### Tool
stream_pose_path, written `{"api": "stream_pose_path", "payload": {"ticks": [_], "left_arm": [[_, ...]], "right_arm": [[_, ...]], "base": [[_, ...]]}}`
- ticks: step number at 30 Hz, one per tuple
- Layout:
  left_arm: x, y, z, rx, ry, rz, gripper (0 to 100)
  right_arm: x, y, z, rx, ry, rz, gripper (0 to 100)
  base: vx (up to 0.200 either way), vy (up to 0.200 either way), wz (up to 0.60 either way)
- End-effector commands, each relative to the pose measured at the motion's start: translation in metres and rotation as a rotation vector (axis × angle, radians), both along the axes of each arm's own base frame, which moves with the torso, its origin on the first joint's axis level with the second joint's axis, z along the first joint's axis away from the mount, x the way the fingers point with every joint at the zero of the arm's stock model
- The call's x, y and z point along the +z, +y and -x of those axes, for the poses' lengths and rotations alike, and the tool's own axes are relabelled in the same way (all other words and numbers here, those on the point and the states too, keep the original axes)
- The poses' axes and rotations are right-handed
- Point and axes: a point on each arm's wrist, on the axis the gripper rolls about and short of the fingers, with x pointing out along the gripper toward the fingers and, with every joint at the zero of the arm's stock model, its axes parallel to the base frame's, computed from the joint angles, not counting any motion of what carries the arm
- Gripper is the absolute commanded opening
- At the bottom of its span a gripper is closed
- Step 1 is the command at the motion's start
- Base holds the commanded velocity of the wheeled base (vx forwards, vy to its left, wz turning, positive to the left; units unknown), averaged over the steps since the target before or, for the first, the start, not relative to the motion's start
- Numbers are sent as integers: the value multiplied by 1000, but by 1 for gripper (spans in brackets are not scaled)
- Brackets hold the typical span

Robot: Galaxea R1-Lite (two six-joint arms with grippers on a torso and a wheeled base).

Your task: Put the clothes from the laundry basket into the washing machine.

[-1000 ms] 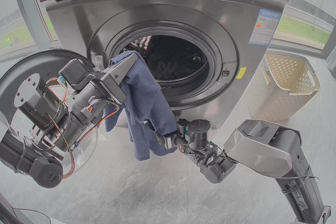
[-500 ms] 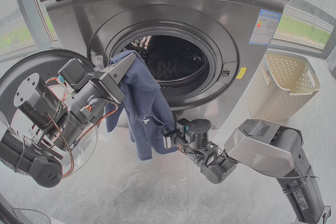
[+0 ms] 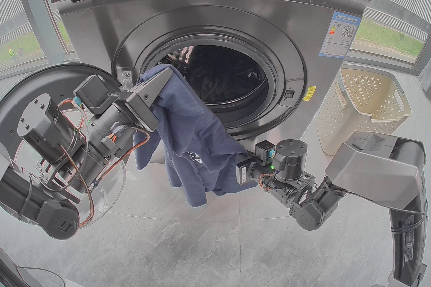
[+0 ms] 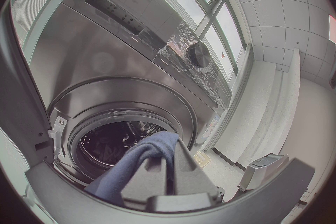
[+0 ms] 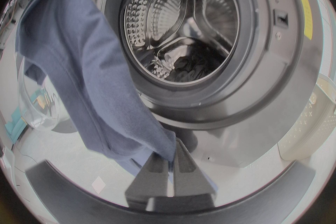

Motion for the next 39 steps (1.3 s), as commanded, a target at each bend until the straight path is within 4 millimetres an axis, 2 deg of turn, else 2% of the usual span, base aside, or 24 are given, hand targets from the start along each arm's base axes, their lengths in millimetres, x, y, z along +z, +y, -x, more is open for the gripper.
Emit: {"api": "stream_pose_path", "payload": {"ticks": [1, 4, 5, 10, 14, 17, 25, 31, 36, 39], "left_arm": [[1, 0, 0, 0, -3, 1, 0], [1, 0, 1, -1, -4, 1, 0], [1, 0, 1, -1, -4, 1, 0], [2, 0, 1, -1, -7, 3, 0], [3, -1, 0, -3, -11, 5, 0], [4, -1, 0, -1, -15, 8, 0], [8, -2, -4, 27, -22, 26, 0], [7, -3, -3, 25, -21, 27, 0], [7, -2, -4, 27, -21, 27, 0], [7, -2, -4, 25, -22, 26, 0]], "right_arm": [[13, -4, 5, 1, -23, -13, 0], [3, 1, 15, 25, 7, 8, 0], [3, 3, 16, 32, 9, 9, 100], [-4, 16, 30, 78, 32, 20, 100], [-16, 24, 50, 143, 77, 58, 100], [-25, 32, 56, 166, 92, 74, 100], [-27, 59, 72, 229, 62, 90, 100], [-34, 80, 69, 97, 25, 94, 100], [-42, 95, 52, 0, 26, 75, 100], [-39, 104, 46, -28, 16, 42, 100]], "base": [[0, 0, 0], [0, 0, 0], [0, 0, 0], [0, 0, 0], [0, 0, 0], [0, 0, 0], [0, 0, 0], [0, 0, 0], [0, 0, 0], [0, 0, 0]]}}
